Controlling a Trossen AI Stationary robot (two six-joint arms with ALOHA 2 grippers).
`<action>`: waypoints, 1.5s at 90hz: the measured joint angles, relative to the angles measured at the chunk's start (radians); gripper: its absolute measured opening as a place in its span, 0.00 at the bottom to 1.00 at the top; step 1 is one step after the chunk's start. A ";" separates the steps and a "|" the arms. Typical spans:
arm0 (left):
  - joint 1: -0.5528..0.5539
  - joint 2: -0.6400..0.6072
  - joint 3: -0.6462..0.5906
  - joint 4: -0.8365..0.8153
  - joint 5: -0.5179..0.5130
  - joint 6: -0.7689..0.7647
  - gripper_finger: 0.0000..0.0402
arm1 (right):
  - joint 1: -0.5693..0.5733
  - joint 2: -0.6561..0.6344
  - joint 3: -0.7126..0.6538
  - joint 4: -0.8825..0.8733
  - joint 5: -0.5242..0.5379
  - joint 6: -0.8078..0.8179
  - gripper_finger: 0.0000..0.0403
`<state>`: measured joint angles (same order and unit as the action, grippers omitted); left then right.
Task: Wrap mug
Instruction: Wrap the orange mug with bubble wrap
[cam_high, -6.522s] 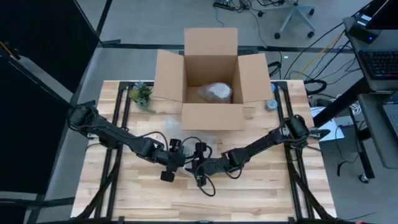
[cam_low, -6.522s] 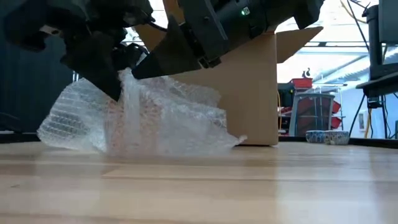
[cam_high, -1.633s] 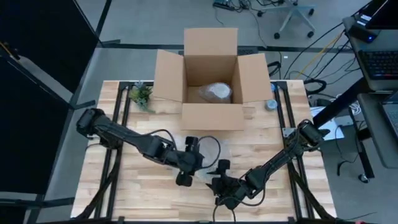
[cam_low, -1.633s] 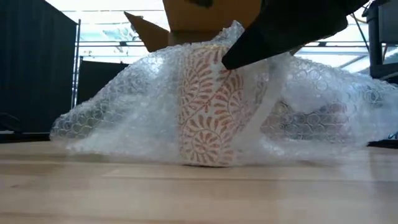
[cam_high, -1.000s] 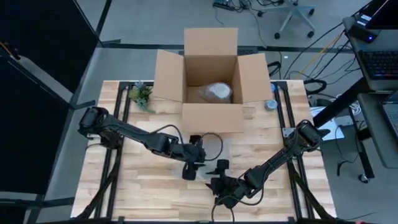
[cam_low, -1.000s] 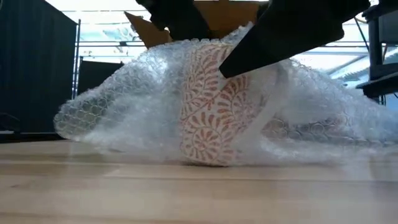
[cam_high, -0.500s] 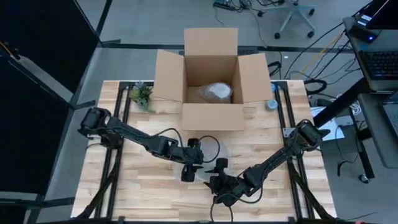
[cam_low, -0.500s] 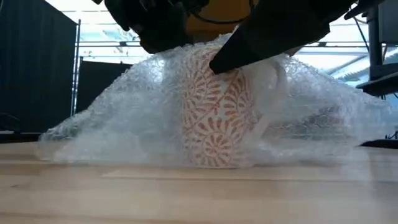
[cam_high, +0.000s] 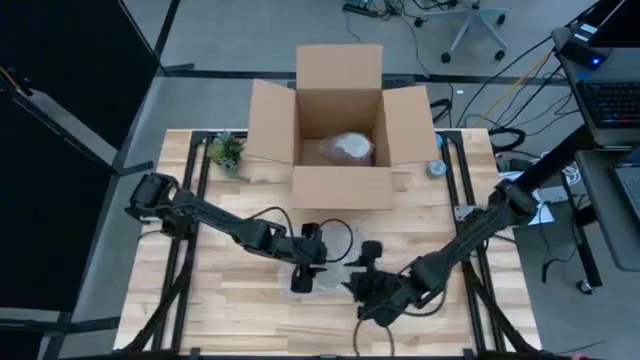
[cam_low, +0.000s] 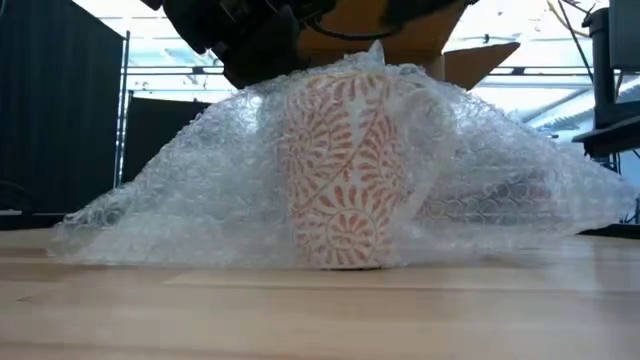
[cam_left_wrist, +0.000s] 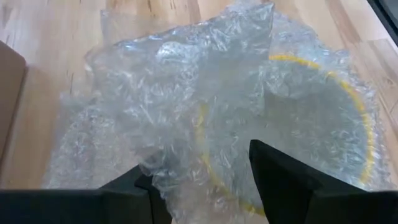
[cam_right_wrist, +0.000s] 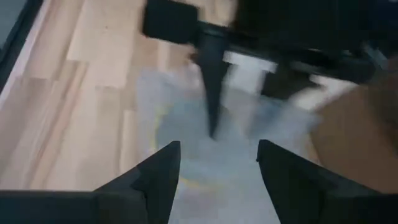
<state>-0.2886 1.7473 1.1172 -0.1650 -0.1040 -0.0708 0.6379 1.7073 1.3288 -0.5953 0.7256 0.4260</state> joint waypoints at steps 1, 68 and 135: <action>0.000 0.000 0.000 0.000 0.000 0.000 0.44 | 0.000 -0.003 0.000 -0.014 0.005 0.009 0.50; 0.001 0.002 -0.001 0.024 -0.001 0.000 0.44 | -0.087 0.128 -0.011 0.184 -0.313 -0.089 0.50; -0.018 -0.153 0.044 -0.088 -0.105 -0.047 0.44 | -0.127 0.217 -0.017 0.283 -0.338 -0.132 0.50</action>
<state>-0.3063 1.5943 1.1614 -0.2527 -0.2089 -0.1177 0.5106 1.9244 1.3117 -0.3119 0.3879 0.2943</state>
